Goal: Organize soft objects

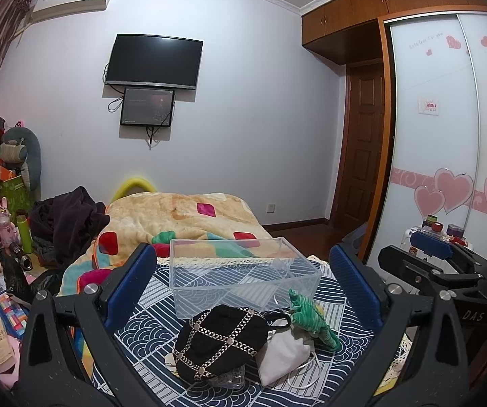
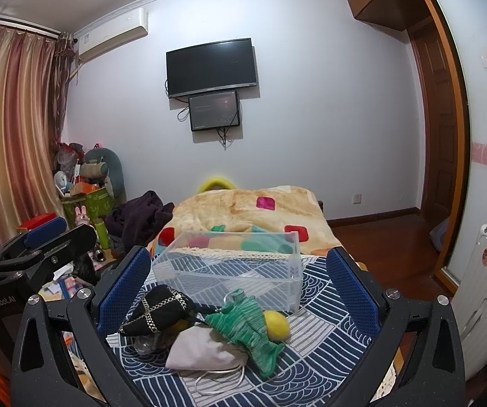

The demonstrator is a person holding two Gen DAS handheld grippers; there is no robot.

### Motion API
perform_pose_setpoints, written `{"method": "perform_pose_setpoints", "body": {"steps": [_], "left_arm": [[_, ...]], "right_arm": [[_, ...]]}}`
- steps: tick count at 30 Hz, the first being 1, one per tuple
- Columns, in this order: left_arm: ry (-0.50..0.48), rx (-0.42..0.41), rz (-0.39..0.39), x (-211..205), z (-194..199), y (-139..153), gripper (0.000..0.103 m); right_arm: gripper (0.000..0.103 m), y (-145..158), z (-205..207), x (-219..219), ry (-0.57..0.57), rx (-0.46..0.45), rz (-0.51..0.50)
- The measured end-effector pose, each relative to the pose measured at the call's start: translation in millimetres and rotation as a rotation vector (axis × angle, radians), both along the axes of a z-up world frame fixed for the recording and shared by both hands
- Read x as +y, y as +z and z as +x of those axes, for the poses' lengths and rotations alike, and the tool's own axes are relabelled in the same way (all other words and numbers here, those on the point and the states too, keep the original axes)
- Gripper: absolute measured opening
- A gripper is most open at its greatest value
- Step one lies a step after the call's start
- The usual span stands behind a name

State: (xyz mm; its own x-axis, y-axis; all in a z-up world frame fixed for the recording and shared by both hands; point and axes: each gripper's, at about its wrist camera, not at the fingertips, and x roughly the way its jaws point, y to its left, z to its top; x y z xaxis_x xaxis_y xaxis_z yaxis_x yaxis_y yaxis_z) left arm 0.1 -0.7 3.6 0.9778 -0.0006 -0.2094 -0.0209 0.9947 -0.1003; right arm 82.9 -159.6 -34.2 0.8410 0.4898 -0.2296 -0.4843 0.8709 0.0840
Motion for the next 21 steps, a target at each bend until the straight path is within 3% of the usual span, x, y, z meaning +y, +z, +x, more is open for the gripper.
{"method": "perform_pose_setpoints", "body": {"steps": [21], "left_arm": [[0.004,-0.001,0.012,2.7,-0.3,1.2,0.103]], "right_arm": [[0.103,-1.2,0.7,-0.9,0.007,0.001,0.007]]}}
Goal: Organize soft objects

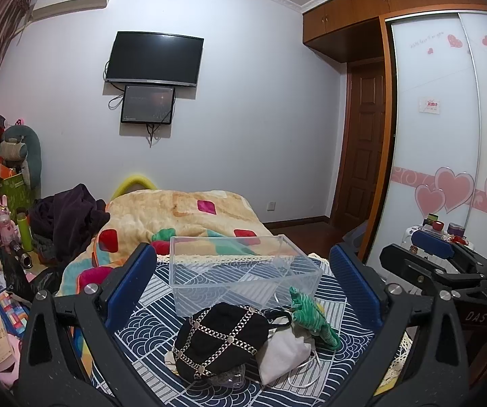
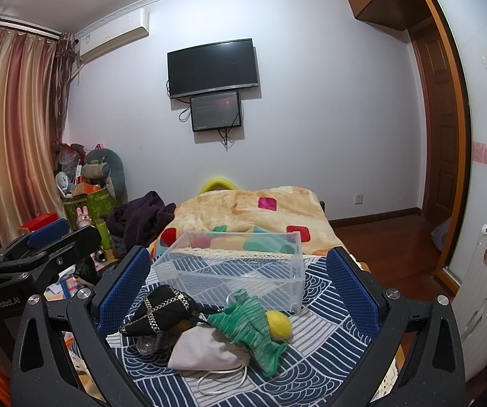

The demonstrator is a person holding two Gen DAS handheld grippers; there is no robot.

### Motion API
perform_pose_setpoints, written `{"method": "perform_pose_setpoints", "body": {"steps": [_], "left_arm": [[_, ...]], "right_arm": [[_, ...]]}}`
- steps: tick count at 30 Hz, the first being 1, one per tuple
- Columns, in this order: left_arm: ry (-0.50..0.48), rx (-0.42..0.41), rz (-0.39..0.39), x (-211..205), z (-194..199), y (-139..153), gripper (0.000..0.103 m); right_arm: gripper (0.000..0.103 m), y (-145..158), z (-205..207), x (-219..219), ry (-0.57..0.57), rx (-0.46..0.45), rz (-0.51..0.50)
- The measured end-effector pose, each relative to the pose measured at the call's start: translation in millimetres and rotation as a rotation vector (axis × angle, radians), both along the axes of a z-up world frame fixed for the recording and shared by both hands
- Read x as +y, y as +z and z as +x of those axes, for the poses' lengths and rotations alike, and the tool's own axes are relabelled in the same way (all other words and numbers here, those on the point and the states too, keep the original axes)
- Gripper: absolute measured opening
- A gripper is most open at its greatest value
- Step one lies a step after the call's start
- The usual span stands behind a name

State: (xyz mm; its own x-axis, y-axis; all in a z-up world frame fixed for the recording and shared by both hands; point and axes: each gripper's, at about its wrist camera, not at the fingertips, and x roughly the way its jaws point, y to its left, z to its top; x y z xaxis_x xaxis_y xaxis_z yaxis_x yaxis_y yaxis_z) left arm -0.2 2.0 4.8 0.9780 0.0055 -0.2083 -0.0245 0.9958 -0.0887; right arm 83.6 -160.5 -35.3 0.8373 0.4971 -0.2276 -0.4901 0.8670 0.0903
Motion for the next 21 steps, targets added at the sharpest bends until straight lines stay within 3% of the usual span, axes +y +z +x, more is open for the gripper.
{"method": "perform_pose_setpoints", "body": {"steps": [12,21], "left_arm": [[-0.073,0.095,-0.015,1.0,19.7,-32.7,0.103],[-0.084,0.265,-0.034,6.8,49.5,-87.5,0.103]], "right_arm": [[0.103,-12.2,10.7,-1.3,0.014,0.047,-0.009],[0.103,-55.3,41.3,-2.3,0.031,0.222,-0.027]]}}
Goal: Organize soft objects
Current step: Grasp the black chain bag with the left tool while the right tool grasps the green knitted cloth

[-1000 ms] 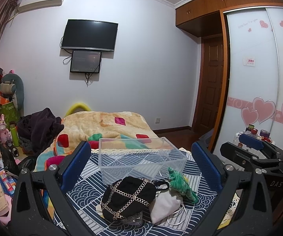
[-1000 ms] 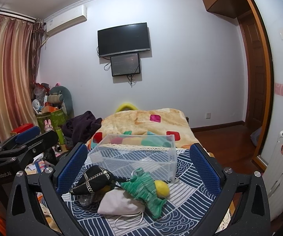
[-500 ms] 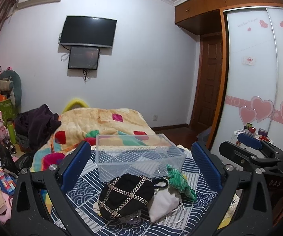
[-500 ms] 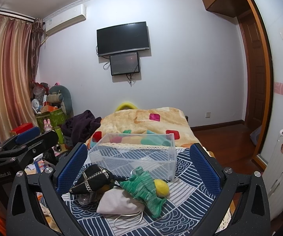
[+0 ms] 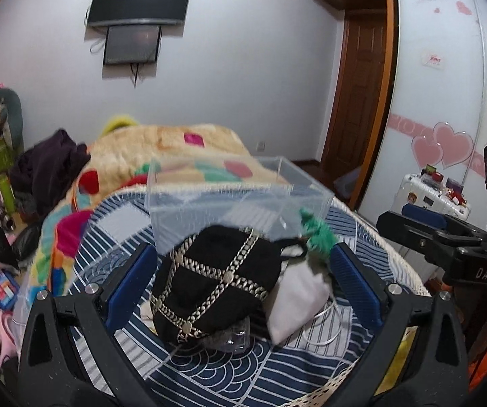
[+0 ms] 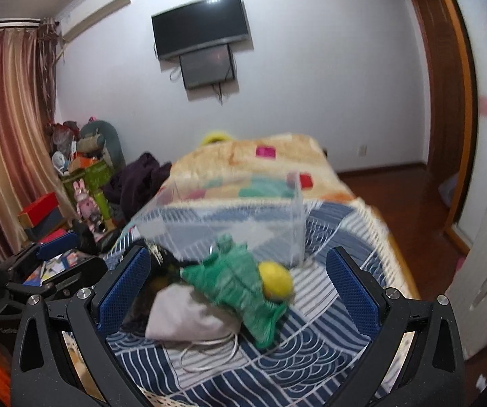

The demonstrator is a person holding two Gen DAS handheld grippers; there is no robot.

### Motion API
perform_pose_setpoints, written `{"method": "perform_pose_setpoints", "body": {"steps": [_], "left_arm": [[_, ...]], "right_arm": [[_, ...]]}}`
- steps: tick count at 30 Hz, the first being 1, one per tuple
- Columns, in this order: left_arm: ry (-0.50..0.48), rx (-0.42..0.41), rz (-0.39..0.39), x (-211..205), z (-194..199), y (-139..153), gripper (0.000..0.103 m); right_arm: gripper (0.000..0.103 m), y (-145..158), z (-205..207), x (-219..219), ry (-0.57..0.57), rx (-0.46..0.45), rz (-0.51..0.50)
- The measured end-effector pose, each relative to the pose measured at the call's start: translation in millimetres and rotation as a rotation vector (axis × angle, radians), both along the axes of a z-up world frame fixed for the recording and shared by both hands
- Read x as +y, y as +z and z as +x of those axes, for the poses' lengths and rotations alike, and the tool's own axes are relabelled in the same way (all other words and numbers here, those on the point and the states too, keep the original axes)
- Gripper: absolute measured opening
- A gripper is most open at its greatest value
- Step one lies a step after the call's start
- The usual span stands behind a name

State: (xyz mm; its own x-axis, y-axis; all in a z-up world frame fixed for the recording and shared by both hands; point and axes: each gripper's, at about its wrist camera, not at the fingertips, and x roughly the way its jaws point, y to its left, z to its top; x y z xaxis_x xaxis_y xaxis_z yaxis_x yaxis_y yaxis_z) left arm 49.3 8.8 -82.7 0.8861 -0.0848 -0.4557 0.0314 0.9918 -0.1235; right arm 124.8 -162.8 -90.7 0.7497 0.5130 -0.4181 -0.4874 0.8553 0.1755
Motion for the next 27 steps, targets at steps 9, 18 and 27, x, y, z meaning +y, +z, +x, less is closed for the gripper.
{"method": "perform_pose_setpoints", "body": {"steps": [9,18,27], "left_arm": [[-0.007,0.155,-0.039,9.7,18.8,-34.5,0.085],[-0.026,0.148,-0.098,18.5,20.6,-38.6,0.063],[-0.023,0.096,-0.117,23.7,10.4,-24.0,0.04]], "right_arm": [[0.088,-29.1,12.4,14.1,0.058,0.126,-0.042],[0.047,-43.9,24.9,16.7,0.076,0.211,-0.016],[0.017,-38.3,21.5,14.1,0.059,0.165,-0.016]]}}
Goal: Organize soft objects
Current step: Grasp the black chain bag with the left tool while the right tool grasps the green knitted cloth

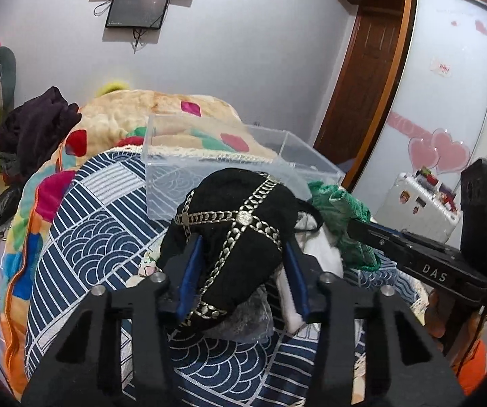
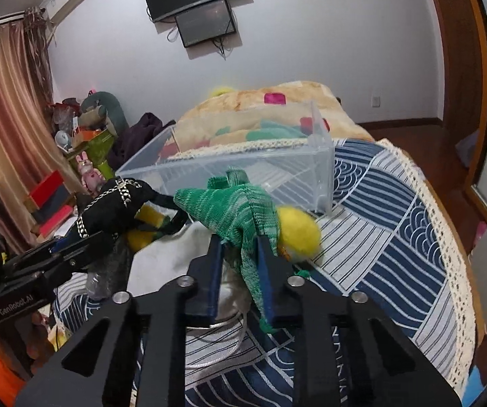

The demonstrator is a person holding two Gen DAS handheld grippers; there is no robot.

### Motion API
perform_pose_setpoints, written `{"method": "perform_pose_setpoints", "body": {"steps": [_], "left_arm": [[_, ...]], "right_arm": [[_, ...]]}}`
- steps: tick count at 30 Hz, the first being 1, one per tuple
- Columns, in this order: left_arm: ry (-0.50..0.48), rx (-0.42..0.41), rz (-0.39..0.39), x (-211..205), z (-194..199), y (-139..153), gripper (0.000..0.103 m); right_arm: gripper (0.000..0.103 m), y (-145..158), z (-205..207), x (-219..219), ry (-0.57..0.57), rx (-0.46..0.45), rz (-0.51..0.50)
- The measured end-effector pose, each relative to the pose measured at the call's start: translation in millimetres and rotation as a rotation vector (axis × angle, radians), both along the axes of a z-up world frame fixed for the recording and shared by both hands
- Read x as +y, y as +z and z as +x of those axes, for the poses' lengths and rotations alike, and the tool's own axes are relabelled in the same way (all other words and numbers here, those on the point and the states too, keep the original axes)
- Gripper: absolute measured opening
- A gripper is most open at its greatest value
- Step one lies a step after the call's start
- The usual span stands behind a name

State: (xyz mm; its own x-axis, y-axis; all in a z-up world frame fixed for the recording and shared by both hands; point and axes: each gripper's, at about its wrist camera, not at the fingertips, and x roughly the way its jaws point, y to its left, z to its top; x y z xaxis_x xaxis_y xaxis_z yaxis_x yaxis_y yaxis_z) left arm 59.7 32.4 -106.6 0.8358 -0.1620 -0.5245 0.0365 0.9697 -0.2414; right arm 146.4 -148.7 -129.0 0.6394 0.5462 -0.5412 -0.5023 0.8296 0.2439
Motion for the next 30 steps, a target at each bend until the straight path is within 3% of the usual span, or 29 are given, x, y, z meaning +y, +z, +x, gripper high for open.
{"method": "perform_pose_setpoints", "body": {"steps": [3,8,21,30], "left_arm": [[0.01,-0.011,0.011,2.3,-2.9,4.4,0.029],[0.033,-0.038,0.009,9.4,-8.7,13.8,0.022],[0.027,-0.183,0.001,18.6,-1.0,72.8,0.021],[0.063,-0.197,0.045,22.9,38.8,92.4,0.021]], "right_arm": [[0.014,5.1,-1.5,-0.8,-0.004,-0.027,0.004],[0.013,13.2,-2.3,-4.4,-0.022,-0.053,0.019],[0.013,56.6,-7.6,-5.3,-0.04,-0.198,0.034],[0.013,79.2,18.3,10.4,-0.059,-0.277,0.025]]}}
